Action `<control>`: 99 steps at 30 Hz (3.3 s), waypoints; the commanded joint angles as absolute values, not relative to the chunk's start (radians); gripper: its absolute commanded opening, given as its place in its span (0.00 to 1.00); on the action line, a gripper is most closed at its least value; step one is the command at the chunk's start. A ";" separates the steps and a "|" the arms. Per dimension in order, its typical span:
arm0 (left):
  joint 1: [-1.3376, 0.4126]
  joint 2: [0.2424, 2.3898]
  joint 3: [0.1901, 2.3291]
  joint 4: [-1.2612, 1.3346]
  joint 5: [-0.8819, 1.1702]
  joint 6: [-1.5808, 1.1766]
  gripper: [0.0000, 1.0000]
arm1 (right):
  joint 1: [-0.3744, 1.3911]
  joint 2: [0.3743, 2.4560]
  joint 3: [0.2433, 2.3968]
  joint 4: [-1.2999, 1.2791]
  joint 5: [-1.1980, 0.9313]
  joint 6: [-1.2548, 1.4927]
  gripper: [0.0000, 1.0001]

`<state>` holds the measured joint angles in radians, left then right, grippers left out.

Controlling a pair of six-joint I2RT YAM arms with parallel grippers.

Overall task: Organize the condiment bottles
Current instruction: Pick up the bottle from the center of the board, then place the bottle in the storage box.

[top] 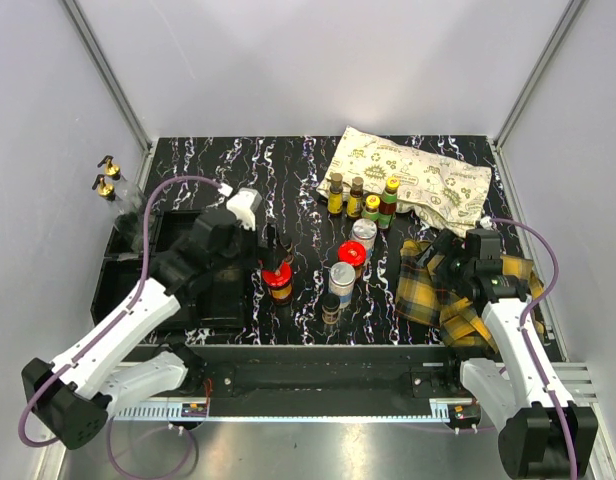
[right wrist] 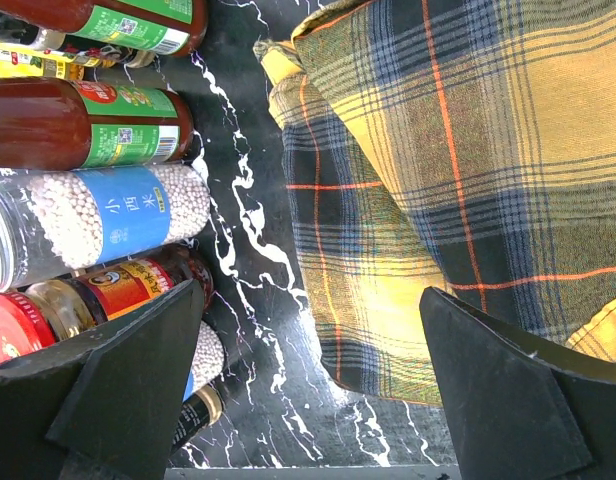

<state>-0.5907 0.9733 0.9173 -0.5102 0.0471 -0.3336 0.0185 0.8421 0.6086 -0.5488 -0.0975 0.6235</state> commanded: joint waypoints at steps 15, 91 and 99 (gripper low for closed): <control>-0.825 0.949 0.798 -0.485 -0.350 -0.476 0.99 | 0.017 0.831 0.574 -0.509 -0.132 0.606 1.00; -0.387 0.956 1.278 -0.920 -0.752 -0.543 0.00 | 0.017 1.035 0.764 -0.462 -0.204 0.535 1.00; -0.234 0.910 1.210 -0.845 -0.824 -0.581 0.00 | 0.017 1.031 0.755 -0.459 -0.212 0.541 1.00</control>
<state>-0.3027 0.9405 1.1938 -0.9932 -0.7341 -0.5598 0.0185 1.0340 0.7166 -0.4908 -0.1913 0.5533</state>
